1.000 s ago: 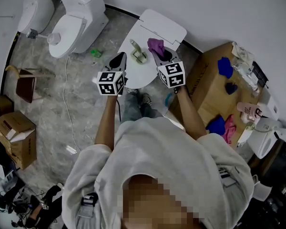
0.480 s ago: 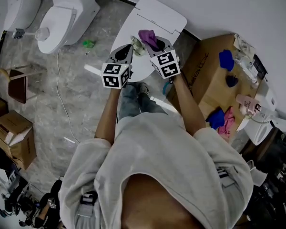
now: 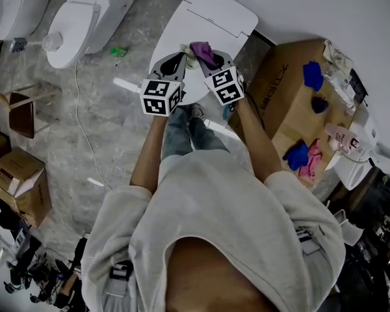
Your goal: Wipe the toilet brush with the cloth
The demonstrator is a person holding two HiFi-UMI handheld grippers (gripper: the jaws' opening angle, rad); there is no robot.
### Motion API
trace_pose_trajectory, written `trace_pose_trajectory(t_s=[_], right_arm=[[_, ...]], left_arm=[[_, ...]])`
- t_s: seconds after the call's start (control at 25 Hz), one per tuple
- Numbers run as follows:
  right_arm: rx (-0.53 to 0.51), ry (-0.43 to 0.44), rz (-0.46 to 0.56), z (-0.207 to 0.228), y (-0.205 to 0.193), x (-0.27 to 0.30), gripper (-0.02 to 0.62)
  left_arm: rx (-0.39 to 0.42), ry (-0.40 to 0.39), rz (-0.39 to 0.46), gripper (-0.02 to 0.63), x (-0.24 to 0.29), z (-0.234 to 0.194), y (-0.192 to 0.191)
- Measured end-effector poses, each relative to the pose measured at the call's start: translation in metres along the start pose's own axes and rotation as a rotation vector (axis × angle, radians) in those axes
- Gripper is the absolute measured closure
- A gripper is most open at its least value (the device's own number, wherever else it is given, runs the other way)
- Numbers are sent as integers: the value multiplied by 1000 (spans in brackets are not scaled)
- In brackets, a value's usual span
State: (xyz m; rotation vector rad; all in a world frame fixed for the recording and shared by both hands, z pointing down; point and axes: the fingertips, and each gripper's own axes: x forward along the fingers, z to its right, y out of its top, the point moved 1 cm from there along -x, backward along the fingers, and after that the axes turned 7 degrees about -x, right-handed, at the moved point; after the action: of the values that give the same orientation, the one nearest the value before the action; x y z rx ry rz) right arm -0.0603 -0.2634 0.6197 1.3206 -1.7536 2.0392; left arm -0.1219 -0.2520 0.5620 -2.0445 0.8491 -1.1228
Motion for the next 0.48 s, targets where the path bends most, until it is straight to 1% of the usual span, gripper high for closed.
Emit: trace_pose_trajectory(t_s=[0.48], right_arm=[[99, 57, -161, -7, -74, 44, 492]], left_arm=[[4, -18, 7, 586, 0, 2, 2]])
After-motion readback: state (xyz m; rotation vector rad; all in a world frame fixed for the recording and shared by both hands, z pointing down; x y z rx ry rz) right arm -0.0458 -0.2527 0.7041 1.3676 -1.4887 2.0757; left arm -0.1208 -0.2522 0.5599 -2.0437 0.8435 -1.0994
